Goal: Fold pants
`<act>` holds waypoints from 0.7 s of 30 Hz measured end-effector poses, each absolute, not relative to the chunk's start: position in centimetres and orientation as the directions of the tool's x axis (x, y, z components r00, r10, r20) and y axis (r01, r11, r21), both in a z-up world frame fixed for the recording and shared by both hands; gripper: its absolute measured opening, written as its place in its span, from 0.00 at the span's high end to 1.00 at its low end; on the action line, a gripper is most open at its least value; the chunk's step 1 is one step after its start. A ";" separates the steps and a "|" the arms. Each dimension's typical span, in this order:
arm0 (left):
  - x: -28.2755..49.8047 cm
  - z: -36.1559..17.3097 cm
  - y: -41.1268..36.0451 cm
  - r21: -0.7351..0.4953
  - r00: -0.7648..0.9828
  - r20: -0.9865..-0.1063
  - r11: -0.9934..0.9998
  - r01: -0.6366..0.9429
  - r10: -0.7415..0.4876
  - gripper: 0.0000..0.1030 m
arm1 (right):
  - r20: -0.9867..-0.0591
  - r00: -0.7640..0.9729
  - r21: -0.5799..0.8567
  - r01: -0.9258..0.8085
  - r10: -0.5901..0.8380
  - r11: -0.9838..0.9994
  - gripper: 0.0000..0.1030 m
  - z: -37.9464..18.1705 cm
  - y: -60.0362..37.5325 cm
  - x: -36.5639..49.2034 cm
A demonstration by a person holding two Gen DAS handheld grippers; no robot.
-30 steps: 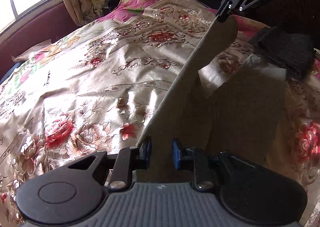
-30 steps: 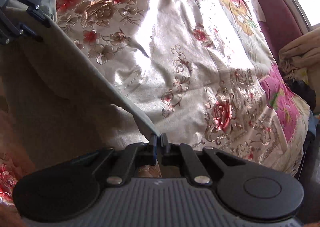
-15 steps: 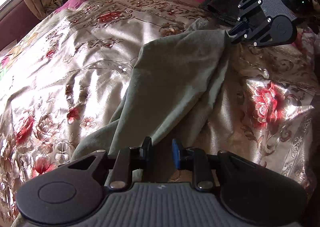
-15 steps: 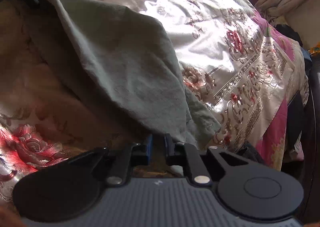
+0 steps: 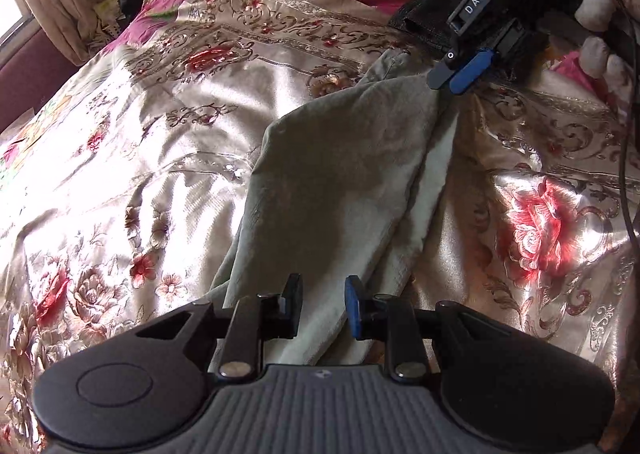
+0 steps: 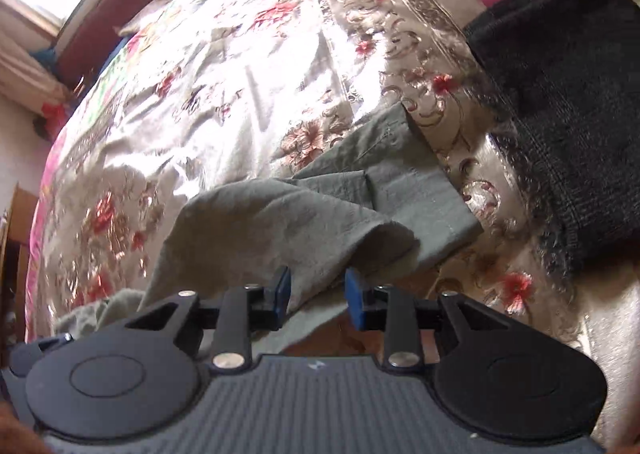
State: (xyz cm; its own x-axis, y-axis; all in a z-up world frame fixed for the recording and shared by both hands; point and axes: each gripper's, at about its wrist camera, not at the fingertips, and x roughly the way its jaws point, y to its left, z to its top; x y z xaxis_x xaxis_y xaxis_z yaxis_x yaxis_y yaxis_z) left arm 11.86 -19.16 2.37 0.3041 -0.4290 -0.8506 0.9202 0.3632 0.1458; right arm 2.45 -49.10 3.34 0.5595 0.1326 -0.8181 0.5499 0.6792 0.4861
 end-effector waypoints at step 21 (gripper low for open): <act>10.8 2.1 -19.0 0.129 0.288 -0.854 0.360 0.924 -0.434 0.59 | -0.609 0.791 0.577 0.489 -0.055 0.654 0.97 7.0 -49.5 -0.2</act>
